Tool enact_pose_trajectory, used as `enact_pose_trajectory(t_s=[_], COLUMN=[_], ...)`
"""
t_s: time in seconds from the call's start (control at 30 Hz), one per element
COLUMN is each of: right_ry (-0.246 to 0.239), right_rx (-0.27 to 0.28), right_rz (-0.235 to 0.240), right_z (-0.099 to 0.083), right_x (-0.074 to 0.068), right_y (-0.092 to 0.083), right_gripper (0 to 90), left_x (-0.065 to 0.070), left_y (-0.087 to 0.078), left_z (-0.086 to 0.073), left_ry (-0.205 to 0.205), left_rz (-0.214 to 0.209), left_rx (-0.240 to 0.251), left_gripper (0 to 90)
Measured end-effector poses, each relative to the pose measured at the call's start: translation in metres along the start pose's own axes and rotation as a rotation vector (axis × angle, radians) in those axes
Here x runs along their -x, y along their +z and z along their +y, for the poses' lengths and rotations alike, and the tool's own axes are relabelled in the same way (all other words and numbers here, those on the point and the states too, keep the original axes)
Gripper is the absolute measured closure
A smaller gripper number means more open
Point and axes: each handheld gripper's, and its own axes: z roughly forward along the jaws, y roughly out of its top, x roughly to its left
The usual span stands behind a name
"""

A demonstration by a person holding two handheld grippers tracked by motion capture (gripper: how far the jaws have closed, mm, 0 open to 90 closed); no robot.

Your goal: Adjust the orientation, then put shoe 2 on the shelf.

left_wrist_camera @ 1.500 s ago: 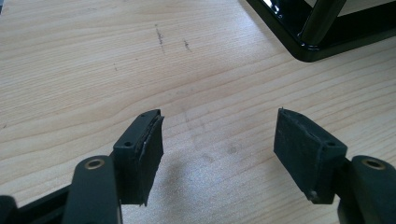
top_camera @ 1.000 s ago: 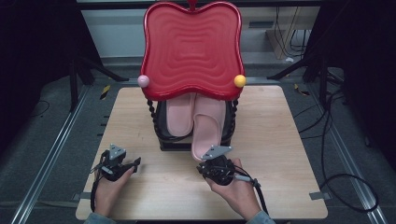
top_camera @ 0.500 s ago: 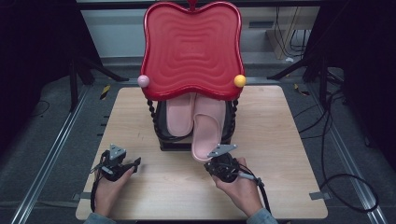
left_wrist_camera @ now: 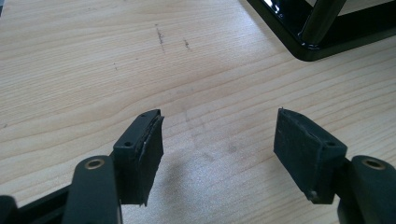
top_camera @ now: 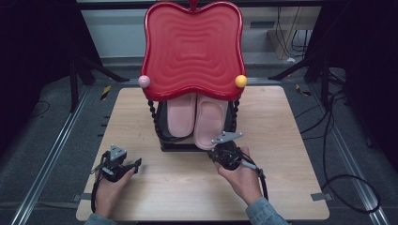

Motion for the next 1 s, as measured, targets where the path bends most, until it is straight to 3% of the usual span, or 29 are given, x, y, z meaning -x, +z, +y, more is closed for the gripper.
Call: enact_pose_trajectory(t_s=[0.23,0.9,0.93,1.0], right_ry=[0.065,0.121,0.103,0.089], right_rx=[0.025,0.048,0.041,0.047], right_rz=[-0.008,-0.008,-0.002,-0.001], right_z=[0.007,0.019,0.017,0.014], right_x=[0.016,0.026,0.024,0.022], right_y=[0.006,0.013,0.014,0.012], right_gripper=[86.7,83.1,71.9,64.2], left_x=[0.0,0.0,0.0,0.0], left_y=[0.001,0.001,0.001,0.0], left_z=[0.0,0.0,0.0,0.0], left_ry=[0.003,0.002,0.003,0.0], left_rz=[-0.002,-0.002,-0.003,-0.003], left_rx=[-0.001,0.0,0.0,0.002], left_gripper=[32.3,32.3,32.3,32.2])
